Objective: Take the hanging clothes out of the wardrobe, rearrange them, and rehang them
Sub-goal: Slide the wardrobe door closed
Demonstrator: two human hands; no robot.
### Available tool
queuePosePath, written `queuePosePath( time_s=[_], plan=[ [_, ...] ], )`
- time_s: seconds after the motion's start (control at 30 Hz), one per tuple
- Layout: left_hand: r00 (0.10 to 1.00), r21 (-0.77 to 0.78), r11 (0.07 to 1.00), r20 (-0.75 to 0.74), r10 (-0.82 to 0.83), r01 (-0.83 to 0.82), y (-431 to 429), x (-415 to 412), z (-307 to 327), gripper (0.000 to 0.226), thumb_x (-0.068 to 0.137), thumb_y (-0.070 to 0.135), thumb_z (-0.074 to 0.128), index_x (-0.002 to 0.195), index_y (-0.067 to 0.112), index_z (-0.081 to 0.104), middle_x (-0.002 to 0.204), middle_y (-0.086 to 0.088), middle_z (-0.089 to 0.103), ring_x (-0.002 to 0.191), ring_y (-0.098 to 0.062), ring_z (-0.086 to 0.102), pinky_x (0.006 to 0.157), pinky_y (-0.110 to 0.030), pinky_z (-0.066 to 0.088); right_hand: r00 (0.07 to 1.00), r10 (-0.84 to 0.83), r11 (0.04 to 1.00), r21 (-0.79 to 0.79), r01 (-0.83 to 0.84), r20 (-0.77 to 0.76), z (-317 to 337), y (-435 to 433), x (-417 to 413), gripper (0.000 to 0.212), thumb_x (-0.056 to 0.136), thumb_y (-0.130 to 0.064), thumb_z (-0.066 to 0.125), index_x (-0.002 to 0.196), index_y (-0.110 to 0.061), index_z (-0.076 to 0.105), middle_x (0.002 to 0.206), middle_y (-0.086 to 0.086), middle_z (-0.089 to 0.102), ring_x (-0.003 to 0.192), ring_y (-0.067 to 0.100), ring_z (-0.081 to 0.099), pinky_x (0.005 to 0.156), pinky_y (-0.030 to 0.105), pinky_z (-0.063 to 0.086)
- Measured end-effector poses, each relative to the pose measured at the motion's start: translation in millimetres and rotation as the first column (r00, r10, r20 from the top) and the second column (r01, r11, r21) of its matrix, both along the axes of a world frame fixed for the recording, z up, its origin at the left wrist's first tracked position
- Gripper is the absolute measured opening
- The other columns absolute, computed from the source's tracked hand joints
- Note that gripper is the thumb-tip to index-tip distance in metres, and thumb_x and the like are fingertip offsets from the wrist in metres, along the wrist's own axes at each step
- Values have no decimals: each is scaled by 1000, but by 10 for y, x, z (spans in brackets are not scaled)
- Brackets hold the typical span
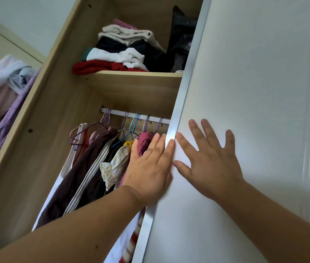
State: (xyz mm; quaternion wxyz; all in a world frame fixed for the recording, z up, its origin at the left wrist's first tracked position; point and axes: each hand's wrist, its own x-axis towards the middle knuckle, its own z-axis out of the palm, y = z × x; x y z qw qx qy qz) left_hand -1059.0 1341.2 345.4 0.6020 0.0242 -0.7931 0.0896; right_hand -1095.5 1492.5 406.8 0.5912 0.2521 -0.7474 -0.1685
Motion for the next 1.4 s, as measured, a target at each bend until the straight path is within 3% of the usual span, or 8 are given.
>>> queuePosePath(
  time_s=[0.13, 0.23, 0.47, 1.0, 1.13, 1.27, 1.33, 1.4],
  plan=[
    [1000, 10, 1000, -13, 15, -15, -139, 17, 3, 59, 87, 33, 32, 139, 7, 46, 142, -15, 47, 132, -30, 44, 101, -66, 24, 1000, 8, 1000, 6, -8, 1, 12, -182, -24, 70, 88, -66, 6, 149, -35, 20, 159, 7, 11, 146, 30, 8, 105, 62, 14],
    [999, -5, 999, -29, 46, -47, -317, 27, -1, 58, 87, 32, 34, 136, 7, 49, 139, -15, 51, 129, -30, 47, 99, -67, 28, 999, 43, 999, 20, -42, -10, 6, -354, -50, 68, 89, -67, 12, 149, -35, 14, 160, 6, 4, 147, 29, 1, 105, 62, 8],
    [997, -22, 997, -43, 70, -71, -673, -8, -12, 57, 86, 31, 36, 136, 6, 50, 139, -16, 50, 129, -31, 47, 96, -69, 29, 997, 66, 997, 38, -65, -29, 21, -696, -97, 68, 89, -66, 9, 150, -35, 10, 160, 7, 1, 146, 29, -3, 104, 62, 5],
    [983, 10, 983, -9, 181, -181, -1662, 24, -17, 56, 93, 36, 30, 142, 14, 41, 144, -9, 45, 134, -27, 40, 106, -64, 17, 983, 181, 982, 54, -179, -27, 33, -1705, -82, 68, 90, -65, 14, 150, -34, 3, 159, 8, -5, 145, 31, -10, 104, 63, 1],
    [970, 67, 968, 57, 237, -241, -1967, 77, -31, 57, 95, 40, 21, 148, 21, 29, 152, -2, 34, 142, -22, 27, 109, -56, 0, 976, 217, 973, 79, -216, -9, 28, -2044, -56, 66, 92, -63, 16, 150, -33, 6, 160, 8, -4, 145, 31, -10, 104, 63, 0],
    [972, 153, 960, 72, 224, -233, -2257, 71, -52, 56, 93, 48, -2, 146, 36, -13, 158, 8, 7, 144, -14, -5, 107, -49, -20, 970, 241, 967, 89, -241, 5, 28, -2353, -46, 66, 92, -63, 18, 150, -33, 7, 159, 9, -4, 144, 31, -11, 105, 62, -1],
    [970, 175, 955, 62, 233, -241, -2428, 65, -65, 53, 89, 50, -10, 138, 39, -27, 158, 11, 0, 141, -11, -16, 106, -48, -23, 967, 255, 962, 98, -256, 18, 31, -2530, -32, 66, 93, -62, 19, 150, -32, 7, 159, 10, -5, 144, 31, -11, 105, 62, -1],
    [965, 185, 947, 60, 255, -262, -2592, 73, -69, 52, 88, 49, -11, 136, 39, -29, 159, 11, 0, 139, -11, -19, 106, -49, -21, 963, 267, 957, 106, -269, 28, 32, -2706, -17, 66, 93, -61, 19, 151, -31, 7, 159, 10, -5, 144, 32, -12, 106, 62, -1]
  ],
)
